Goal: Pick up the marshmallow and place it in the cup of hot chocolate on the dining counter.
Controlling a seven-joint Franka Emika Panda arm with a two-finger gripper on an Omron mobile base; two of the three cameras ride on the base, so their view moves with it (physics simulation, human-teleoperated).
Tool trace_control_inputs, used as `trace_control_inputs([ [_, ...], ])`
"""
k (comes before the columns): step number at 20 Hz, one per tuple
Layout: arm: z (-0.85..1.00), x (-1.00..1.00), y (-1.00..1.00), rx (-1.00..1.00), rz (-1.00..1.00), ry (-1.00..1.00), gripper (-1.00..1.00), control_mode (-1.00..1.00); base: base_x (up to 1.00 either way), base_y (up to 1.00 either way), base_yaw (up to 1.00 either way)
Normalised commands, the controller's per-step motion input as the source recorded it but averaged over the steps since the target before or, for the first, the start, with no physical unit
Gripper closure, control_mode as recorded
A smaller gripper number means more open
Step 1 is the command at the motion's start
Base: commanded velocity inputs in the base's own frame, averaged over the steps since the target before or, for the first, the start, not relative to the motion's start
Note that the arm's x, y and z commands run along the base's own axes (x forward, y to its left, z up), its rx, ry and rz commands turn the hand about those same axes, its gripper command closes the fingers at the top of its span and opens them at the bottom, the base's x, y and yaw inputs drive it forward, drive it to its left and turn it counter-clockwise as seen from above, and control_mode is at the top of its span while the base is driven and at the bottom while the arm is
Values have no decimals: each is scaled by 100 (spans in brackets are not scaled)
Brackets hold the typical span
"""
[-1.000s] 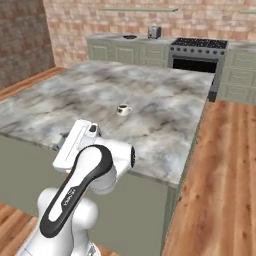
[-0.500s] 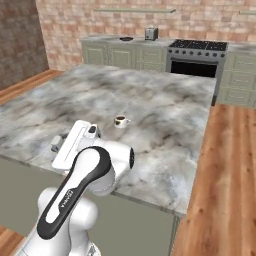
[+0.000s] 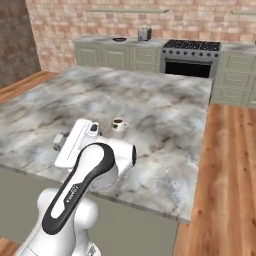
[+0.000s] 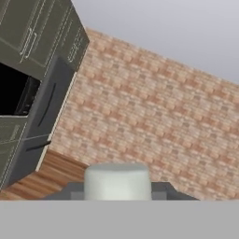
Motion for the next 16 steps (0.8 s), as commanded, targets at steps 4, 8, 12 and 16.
trace_control_inputs([
  [4,0,0,0,0,0,0,100,100,41,72,-15],
  [8,0,0,0,0,0,0,100,100,41,33,-3],
  [12,0,0,0,0,0,0,100,100,40,33,0],
  [16,0,0,0,0,0,0,100,100,57,70,0],
])
